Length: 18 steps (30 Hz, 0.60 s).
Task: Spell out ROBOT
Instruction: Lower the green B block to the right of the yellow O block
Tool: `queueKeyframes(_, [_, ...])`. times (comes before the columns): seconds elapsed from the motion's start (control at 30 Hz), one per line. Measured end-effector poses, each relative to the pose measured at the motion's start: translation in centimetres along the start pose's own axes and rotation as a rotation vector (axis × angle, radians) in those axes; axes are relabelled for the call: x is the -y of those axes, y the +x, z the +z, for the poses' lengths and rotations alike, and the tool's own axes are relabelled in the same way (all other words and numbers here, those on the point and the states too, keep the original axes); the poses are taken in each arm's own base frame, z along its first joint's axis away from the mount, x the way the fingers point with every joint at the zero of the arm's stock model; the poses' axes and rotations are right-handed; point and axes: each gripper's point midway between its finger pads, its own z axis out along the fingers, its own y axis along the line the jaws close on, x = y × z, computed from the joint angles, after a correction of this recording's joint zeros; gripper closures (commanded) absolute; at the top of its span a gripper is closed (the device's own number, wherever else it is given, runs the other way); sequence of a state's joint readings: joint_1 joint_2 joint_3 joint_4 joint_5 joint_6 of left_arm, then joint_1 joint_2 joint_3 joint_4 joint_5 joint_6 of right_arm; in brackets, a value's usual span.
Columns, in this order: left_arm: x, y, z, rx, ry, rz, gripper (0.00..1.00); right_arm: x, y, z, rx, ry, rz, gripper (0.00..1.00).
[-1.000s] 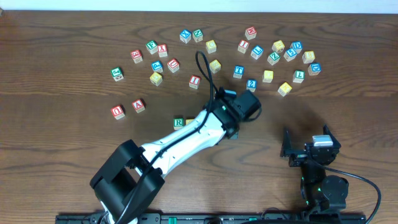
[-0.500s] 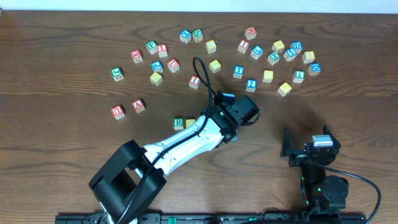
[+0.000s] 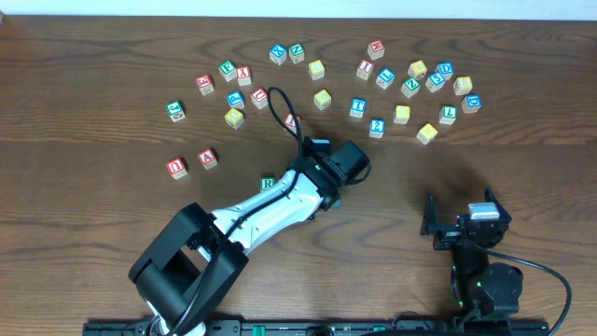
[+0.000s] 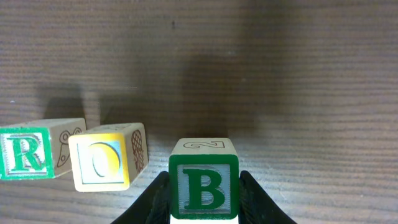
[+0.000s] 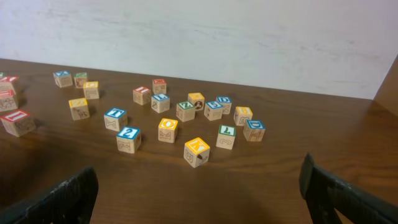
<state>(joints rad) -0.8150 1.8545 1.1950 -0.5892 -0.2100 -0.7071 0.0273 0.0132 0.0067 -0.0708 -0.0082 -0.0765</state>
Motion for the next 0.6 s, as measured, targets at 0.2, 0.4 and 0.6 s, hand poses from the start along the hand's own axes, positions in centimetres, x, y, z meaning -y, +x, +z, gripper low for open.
queueKeyframes(0.2, [-0.01,-0.13,0.01,0.005,0.000,-0.002,0.92,0.00,0.02,0.00,0.000,0.000,0.000,0.01])
queueKeyframes(0.4, [-0.14,-0.26,0.00,0.013,-0.008,-0.002,0.92,0.00,0.00,0.00,0.000,0.000,0.000,0.01])
queueKeyframes(0.6, [-0.26,-0.39,0.00,0.020,-0.015,-0.002,0.92,0.00,0.02,0.00,0.000,0.000,0.000,0.01])
